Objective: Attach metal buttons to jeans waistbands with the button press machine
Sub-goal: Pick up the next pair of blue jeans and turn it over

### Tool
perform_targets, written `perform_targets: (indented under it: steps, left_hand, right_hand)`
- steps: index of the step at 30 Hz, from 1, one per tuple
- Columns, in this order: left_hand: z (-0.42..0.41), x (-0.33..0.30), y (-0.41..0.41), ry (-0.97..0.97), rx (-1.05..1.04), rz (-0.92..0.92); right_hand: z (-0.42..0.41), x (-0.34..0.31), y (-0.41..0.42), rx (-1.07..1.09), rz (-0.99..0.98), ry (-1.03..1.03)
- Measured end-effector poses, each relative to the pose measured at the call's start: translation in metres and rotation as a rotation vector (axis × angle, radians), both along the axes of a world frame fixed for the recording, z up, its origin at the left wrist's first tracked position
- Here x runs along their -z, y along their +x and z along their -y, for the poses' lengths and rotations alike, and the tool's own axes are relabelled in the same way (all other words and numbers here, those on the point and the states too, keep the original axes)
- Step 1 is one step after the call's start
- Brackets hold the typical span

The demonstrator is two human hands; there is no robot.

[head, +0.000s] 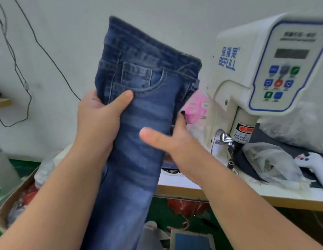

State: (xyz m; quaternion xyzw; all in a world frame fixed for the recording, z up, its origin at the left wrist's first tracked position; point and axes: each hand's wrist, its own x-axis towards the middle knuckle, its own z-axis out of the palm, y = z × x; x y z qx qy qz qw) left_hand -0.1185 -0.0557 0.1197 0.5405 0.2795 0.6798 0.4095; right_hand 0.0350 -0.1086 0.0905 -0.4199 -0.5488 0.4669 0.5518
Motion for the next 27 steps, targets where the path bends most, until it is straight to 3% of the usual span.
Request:
perform_targets:
  steps: [2, 5, 9, 11, 13, 16, 20, 23, 27]
  left_hand:
    - [-0.003, -0.011, 0.009, 0.029, 0.010, 0.014]
    - [-0.007, -0.015, 0.010, -0.026, 0.223, -0.031]
    - [-0.011, 0.016, -0.016, -0.104, 0.438, -0.440]
    - [-0.009, 0.040, -0.028, -0.274, 0.535, -0.596]
    - [-0.006, 0.058, -0.036, -0.366, 0.604, -0.634]
    - [0.000, 0.069, -0.038, -0.347, 0.660, -0.636]
    - [0.006, 0.072, -0.031, -0.283, 0.502, -0.503]
    - [0.006, 0.064, -0.028, -0.276, 0.222, -0.334]
    - [0.008, 0.047, -0.023, -0.187, -0.151, -0.361]
  right_hand:
    - [-0.005, 0.002, -0.010, 0.043, 0.073, 0.057]
    - [-0.011, -0.003, -0.007, 0.122, -0.040, 0.123]
    - [-0.024, -0.012, 0.005, 0.173, -0.157, 0.146]
    - [-0.031, -0.019, 0.008, 0.198, -0.192, 0.158]
    - [-0.037, -0.028, 0.010, 0.211, -0.183, 0.196]
    - [-0.042, -0.035, 0.009, 0.159, -0.128, 0.248]
    - [-0.048, -0.036, -0.001, 0.068, -0.110, 0.271]
    - [-0.051, -0.042, -0.003, 0.080, -0.060, 0.271]
    - [-0.050, -0.040, -0.007, 0.041, 0.047, 0.201]
